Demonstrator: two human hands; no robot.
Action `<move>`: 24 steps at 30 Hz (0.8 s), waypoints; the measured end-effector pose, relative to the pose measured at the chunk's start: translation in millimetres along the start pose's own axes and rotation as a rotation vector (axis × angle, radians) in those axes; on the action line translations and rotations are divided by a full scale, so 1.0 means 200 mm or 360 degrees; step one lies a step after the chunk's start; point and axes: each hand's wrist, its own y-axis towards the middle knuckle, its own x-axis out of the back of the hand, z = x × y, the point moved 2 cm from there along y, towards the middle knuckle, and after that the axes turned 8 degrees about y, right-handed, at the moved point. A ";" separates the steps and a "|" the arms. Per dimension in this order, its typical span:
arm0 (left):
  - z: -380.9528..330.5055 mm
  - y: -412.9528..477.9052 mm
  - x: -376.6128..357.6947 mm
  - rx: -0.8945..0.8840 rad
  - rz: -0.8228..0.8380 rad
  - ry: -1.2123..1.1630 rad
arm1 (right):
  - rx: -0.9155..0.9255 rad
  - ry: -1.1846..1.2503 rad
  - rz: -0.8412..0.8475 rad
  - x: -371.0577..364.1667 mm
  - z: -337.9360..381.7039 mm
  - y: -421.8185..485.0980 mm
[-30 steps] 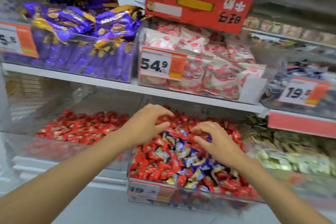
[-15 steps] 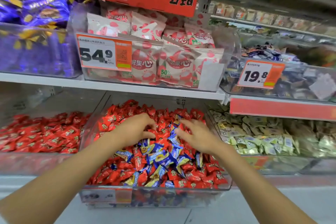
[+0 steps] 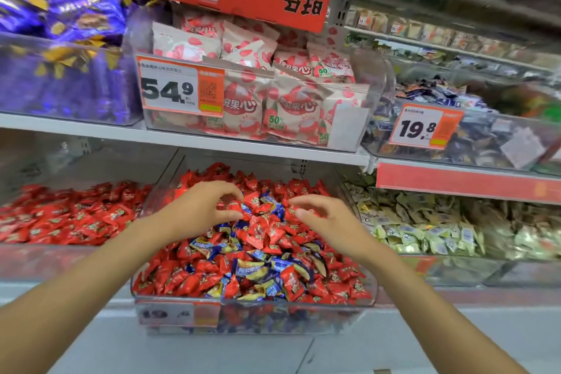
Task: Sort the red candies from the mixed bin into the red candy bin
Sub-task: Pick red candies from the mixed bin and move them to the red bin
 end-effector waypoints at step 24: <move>-0.13 0.01 -0.06 0.0013 0.0188 -0.0367 | -0.0008 -0.0034 0.0030 0.02 -0.09 0.06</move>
